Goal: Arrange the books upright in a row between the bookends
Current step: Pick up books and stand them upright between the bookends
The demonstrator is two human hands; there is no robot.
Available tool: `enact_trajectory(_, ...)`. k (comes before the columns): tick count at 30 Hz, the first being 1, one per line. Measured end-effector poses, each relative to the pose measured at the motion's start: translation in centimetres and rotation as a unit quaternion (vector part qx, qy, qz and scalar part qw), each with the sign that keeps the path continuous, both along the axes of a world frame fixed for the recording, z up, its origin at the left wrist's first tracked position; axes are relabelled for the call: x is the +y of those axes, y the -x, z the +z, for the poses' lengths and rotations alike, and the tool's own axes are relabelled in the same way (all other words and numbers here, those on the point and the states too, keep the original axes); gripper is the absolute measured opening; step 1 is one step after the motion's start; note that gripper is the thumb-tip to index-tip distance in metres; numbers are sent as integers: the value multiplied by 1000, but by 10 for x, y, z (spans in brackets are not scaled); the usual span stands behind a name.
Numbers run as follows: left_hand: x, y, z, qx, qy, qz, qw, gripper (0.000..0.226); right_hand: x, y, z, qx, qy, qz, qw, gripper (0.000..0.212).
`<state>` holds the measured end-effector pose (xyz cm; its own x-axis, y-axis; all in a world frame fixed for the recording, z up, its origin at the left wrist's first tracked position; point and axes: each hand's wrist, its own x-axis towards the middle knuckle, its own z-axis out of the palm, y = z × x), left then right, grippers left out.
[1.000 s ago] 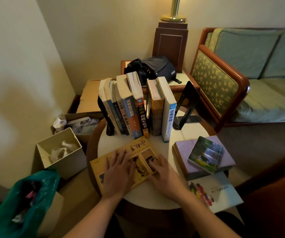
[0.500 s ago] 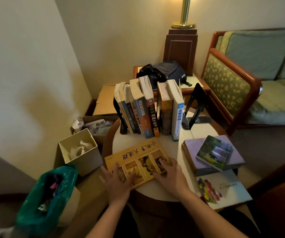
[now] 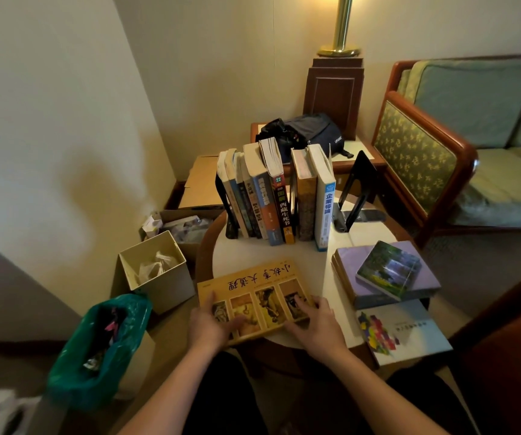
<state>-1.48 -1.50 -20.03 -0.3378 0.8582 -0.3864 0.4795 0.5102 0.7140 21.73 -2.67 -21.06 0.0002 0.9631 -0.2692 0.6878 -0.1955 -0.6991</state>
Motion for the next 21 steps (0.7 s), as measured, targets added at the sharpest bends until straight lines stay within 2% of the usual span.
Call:
enact_trajectory(2, -1, -3, 17, 31, -5, -3, 1000, 98, -2, -1, 3, 7, 5, -4, 1000, 74)
enact_trajectory(4, 0, -2, 30, 21, -38, -7, 999, 89, -2, -3, 6, 30, 14, -11, 999, 74)
enact_trajectory(8, 1, 4, 49, -190, -70, -8, 979, 55, -6, -6, 13, 90, 31, -23, 995, 74)
enact_trajectory(10, -2, 6, 57, -226, -73, -25, 971, 46, -10, -7, 14, 98, 32, -29, 994, 73)
enact_trajectory(17, -6, 3, 77, -313, -118, -51, 941, 60, -22, -9, 25, 160, 35, -38, 986, 67)
enact_trajectory(21, -6, 0, 85, -352, -117, -53, 927, 59, -22, -14, 41, 248, 46, -73, 965, 69)
